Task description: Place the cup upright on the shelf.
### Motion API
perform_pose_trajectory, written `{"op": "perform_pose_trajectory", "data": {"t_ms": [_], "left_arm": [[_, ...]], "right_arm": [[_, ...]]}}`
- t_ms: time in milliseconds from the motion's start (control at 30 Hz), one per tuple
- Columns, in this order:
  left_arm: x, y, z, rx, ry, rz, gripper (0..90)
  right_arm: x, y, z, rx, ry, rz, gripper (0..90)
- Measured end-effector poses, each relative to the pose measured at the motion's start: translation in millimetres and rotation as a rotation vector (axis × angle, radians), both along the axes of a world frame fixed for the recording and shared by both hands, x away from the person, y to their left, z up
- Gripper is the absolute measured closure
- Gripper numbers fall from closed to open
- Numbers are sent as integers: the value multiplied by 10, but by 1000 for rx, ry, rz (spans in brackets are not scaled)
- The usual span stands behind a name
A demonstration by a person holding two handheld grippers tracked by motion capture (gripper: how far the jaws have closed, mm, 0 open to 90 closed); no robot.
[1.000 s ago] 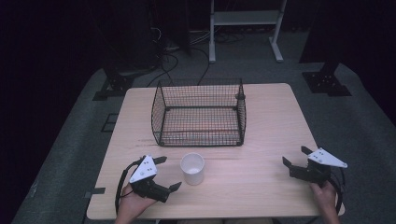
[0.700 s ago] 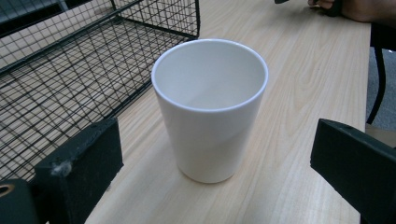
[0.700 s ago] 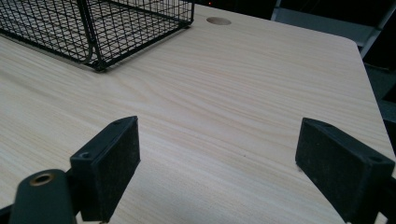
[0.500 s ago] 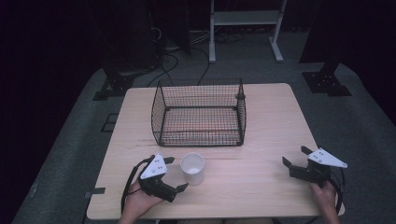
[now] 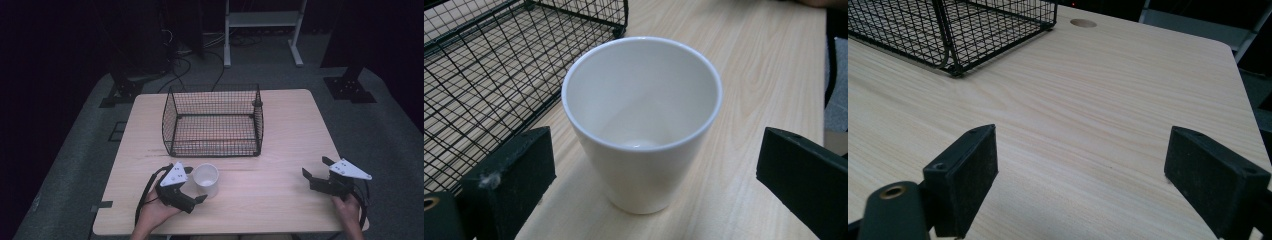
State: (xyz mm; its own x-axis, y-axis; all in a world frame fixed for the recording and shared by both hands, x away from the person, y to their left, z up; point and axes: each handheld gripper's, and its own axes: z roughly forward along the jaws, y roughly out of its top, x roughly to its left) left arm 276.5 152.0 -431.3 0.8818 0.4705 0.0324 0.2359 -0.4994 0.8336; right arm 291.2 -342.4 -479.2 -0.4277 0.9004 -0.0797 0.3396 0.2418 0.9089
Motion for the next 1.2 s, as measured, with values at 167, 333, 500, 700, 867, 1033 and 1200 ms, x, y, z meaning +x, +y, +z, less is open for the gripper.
{"op": "perform_pose_trajectory", "data": {"t_ms": [167,333,500,700,867,1033,1200], "left_arm": [[47,-42,-21,18,22,-4,15],[100,-88,-23,32,46,-10,16],[149,-147,-34,61,58,-8,16],[197,-198,-45,78,75,-12,18],[217,-234,-49,86,76,-21,41],[263,-249,-64,90,98,-19,59],[290,-270,-88,107,118,-28,109]], "right_arm": [[-1,2,0,-1,0,1,131],[0,3,0,-1,0,2,131],[0,2,0,0,1,2,131],[0,2,0,0,0,2,130],[0,2,0,1,0,3,131],[0,2,0,1,0,3,131],[1,0,0,2,1,2,131]]}}
